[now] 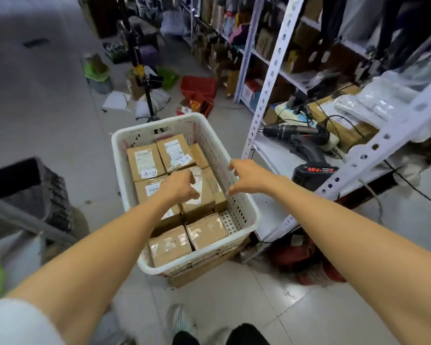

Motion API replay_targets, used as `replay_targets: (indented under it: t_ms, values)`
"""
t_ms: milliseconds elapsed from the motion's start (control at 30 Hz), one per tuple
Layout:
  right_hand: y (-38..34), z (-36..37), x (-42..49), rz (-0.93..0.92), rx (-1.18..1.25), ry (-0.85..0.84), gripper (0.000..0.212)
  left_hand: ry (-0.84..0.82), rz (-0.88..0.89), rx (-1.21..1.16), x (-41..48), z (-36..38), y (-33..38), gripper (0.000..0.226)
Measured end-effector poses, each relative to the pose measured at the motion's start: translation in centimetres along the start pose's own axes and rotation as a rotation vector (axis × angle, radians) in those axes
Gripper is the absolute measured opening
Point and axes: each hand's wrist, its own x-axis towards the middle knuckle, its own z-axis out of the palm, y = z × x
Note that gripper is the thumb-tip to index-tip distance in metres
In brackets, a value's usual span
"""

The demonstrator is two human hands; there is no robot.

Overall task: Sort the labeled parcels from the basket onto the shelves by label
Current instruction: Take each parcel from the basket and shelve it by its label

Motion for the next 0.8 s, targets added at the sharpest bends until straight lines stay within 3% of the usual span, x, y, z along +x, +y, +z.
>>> replay_targets:
  t_ms: [233, 467, 667, 800]
  values:
    - [0.5, 2.0, 8.0, -0.148, -0.023, -0.139, 0.065, 0.005, -0.197, -0.089, 2.9, 1.0, -3.9, 0.038]
    - [1.7, 5.6, 14.6, -0.164, 0.003, -0.304, 0.069, 0.014, -0.429, -0.169, 4.5, 4.1, -7.4, 0.037]
    - [3.7, 10.3, 17.8, -0.174, -0.094, -0.379, 0.070, -0.025, -0.459, -0.175, 8.8, 6.1, -8.7, 0.044]
    - [6.0, 13.0, 20.9, -0.174, -0.130, -0.382, 0.066, -0.051, -0.409, -0.049, 12.5, 8.7, -10.0, 0.046]
